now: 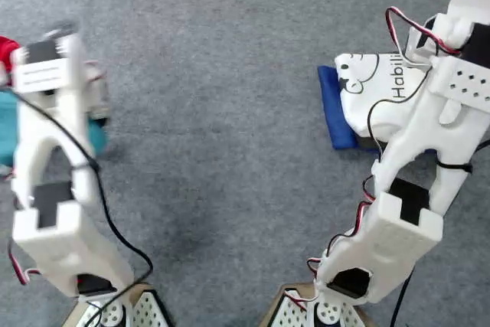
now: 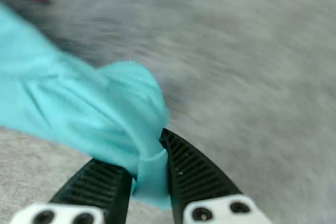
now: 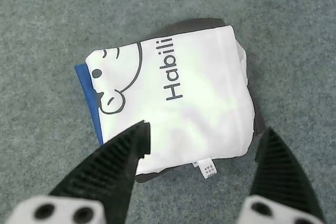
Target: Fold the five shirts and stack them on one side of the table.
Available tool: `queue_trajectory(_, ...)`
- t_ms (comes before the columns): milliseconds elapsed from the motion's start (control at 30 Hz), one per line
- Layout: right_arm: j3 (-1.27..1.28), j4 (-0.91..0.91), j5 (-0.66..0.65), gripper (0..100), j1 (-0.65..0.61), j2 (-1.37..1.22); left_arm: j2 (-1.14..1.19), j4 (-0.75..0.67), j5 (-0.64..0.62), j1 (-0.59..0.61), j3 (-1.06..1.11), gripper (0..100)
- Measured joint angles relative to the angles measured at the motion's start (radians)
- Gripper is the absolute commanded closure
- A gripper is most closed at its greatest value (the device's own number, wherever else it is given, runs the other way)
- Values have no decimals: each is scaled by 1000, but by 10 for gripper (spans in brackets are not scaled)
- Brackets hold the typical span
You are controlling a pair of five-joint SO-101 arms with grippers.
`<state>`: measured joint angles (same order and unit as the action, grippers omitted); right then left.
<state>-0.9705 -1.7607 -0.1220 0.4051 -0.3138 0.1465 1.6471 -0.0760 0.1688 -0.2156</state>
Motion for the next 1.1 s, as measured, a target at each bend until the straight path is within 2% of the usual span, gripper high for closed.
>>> queue_trajectory(133,0,-2,5,680,0,5,-166,78,12,-287,0,970)
queue_trajectory(233,0,-2,5,680,0,5,-252,92,100,-480,37,960)
queue_trajectory(333,0,-2,5,680,0,5,-308,97,146,-641,71,815)
queue_trajectory(433,0,-2,5,680,-3,5,-364,104,115,-712,77,647)
queue_trajectory(533,0,-2,5,678,-34,5,-433,107,11,-700,77,641)
queue_trajectory(633,37,-2,5,678,-100,5,-516,107,-64,-597,60,659)
queue_trajectory(700,84,-2,5,680,-163,5,-571,107,-95,-470,43,660)
queue_trajectory(767,138,-2,5,680,-247,5,-623,107,-107,-285,38,658)
queue_trajectory(900,255,3,5,680,-485,5,-671,107,-112,173,107,660)
queue_trajectory(1000,367,69,5,680,-706,5,-658,84,-63,493,253,660)
queue_trajectory(1100,491,190,5,680,-919,-6,-621,8,-14,729,434,660)
